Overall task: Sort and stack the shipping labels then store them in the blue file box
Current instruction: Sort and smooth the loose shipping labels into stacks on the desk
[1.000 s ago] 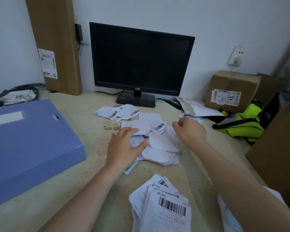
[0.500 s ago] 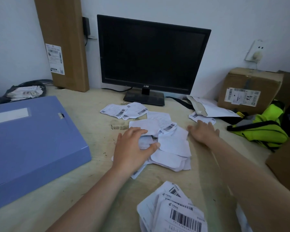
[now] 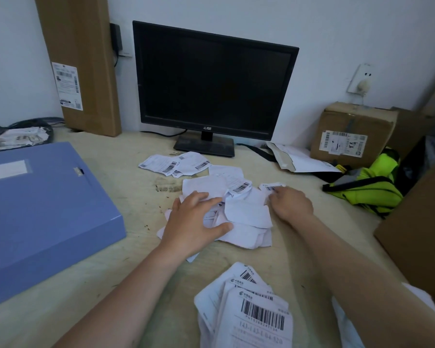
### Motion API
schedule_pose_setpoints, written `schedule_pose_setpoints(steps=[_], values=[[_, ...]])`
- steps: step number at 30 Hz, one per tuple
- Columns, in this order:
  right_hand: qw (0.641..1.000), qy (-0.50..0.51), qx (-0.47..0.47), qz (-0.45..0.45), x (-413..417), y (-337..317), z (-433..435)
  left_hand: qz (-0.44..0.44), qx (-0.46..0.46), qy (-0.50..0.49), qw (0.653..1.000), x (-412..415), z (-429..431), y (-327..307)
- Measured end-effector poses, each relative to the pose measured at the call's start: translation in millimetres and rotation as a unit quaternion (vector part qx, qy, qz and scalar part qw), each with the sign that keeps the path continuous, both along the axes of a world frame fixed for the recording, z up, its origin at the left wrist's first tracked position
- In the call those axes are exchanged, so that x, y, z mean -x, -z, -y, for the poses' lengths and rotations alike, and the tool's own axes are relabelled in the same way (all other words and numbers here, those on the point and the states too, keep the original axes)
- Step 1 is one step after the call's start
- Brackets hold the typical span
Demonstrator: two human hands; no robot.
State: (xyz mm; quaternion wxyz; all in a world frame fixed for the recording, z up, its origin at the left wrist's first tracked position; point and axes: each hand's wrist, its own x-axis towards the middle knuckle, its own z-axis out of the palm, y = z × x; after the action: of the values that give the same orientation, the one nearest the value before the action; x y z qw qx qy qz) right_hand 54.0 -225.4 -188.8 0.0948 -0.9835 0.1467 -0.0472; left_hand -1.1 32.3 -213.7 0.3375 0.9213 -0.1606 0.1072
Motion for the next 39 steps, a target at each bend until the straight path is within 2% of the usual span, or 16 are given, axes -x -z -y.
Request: schedule_pose_setpoints(steps=[2,4,8,10,13,15,19,21,24,27,30,33,34,35,39], values=[[0.999,0.008,-0.029,0.032,7,-7,-6,-0.005,-0.016,0.006,1.000,-1,1,1],[0.998,0.005,-0.069,0.013,12,-14,-15,-0.013,-0.019,0.008,1.000,-2,1,1],[0.977,0.054,-0.207,0.009,21,-17,-25,0.002,-0.020,0.016,1.000,-3,-2,2],[0.952,0.070,-0.296,0.018,29,-19,-25,0.006,-0.011,0.021,1.000,-4,-3,1],[0.892,0.081,-0.444,0.042,46,-25,-32,-0.004,-0.005,0.036,0.999,-4,-4,-1],[0.863,0.082,-0.495,0.058,55,-27,-36,-0.017,0.010,0.039,0.999,-3,-5,-2],[0.834,0.080,-0.544,0.043,68,-36,-47,-0.033,0.051,0.034,0.998,4,-5,-6],[0.822,0.078,-0.563,0.041,71,-40,-53,-0.030,0.050,0.067,0.996,8,-7,-7],[0.848,0.068,-0.522,0.063,72,-45,-61,-0.048,0.036,0.125,0.990,10,-7,-9],[0.849,0.054,-0.521,0.070,73,-53,-68,-0.016,0.003,0.121,0.993,10,-6,-6],[0.851,0.037,-0.521,0.050,77,-57,-74,-0.004,0.069,0.108,0.992,7,-6,-6],[0.782,0.036,-0.623,0.005,77,-52,-82,-0.028,0.087,0.113,0.989,12,-6,-10],[0.768,0.038,-0.639,-0.008,76,-50,-83,-0.022,0.083,0.118,0.989,13,-6,-10],[0.767,0.036,-0.641,-0.021,74,-49,-86,-0.017,0.083,0.125,0.989,14,-6,-11],[0.804,0.022,-0.592,-0.042,74,-46,-95,-0.039,0.150,0.150,0.976,17,-10,-14]])
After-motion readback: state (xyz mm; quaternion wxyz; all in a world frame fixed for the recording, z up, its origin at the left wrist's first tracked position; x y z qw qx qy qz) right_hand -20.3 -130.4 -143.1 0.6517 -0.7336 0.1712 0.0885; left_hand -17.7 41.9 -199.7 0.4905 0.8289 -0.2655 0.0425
